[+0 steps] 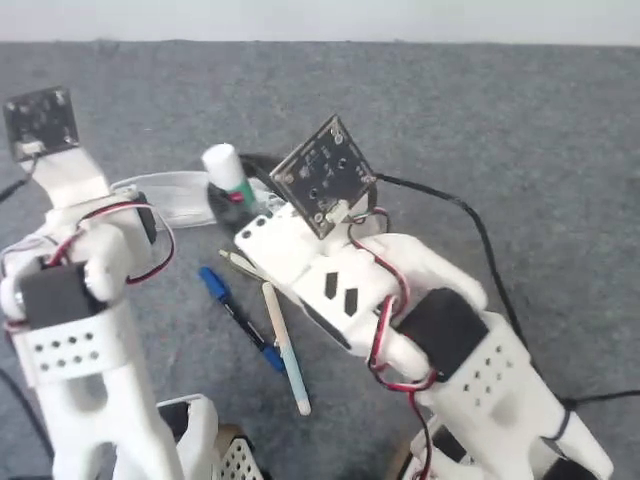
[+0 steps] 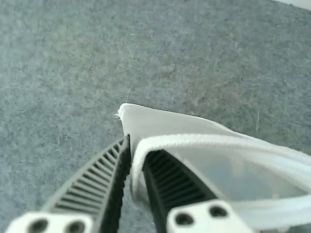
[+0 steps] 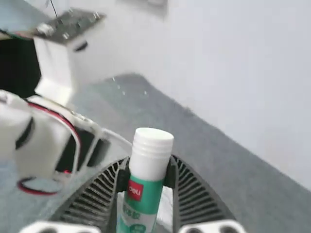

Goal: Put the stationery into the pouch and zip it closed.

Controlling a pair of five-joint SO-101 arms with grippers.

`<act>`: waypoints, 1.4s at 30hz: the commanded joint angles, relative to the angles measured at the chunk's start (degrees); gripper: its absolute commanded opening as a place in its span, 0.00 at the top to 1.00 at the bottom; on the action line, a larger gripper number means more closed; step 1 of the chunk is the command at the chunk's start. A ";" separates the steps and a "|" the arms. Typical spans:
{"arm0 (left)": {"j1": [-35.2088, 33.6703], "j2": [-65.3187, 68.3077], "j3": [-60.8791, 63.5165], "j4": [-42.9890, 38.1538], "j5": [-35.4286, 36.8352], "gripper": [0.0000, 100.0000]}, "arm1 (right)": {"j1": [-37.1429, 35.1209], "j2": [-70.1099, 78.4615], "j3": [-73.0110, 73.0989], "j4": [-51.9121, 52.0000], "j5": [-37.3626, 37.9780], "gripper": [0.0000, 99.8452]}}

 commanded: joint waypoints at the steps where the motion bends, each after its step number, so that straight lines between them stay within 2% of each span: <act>1: 0.62 2.02 -2.33 -0.88 0.97 0.99 | -1.01 0.40 7.03 -18.42 -0.09 0.99; 5: 0.53 2.29 -2.33 -1.58 0.97 0.99 | -0.84 0.31 16.70 -35.82 -0.18 0.99; 11: 0.79 2.37 -2.33 -1.67 3.78 0.99 | -0.92 1.19 26.20 -55.52 -0.35 0.99; 20: 0.79 2.37 -2.15 -1.67 3.87 0.99 | 0.66 15.60 28.31 -72.66 -0.35 0.99; 26: 0.70 2.37 -1.98 -1.76 3.87 0.99 | 2.51 23.34 29.01 -76.53 -0.35 0.99; 34: 0.53 2.37 -1.98 -1.76 3.87 0.99 | 2.42 23.87 34.46 -82.07 0.00 0.98; 39: 0.53 2.46 -1.89 -2.20 3.87 0.99 | 2.33 23.87 34.46 -77.23 -0.26 0.84; 42: 0.53 2.46 -1.63 -2.99 3.87 0.99 | 2.42 23.87 34.64 -76.79 -0.26 0.82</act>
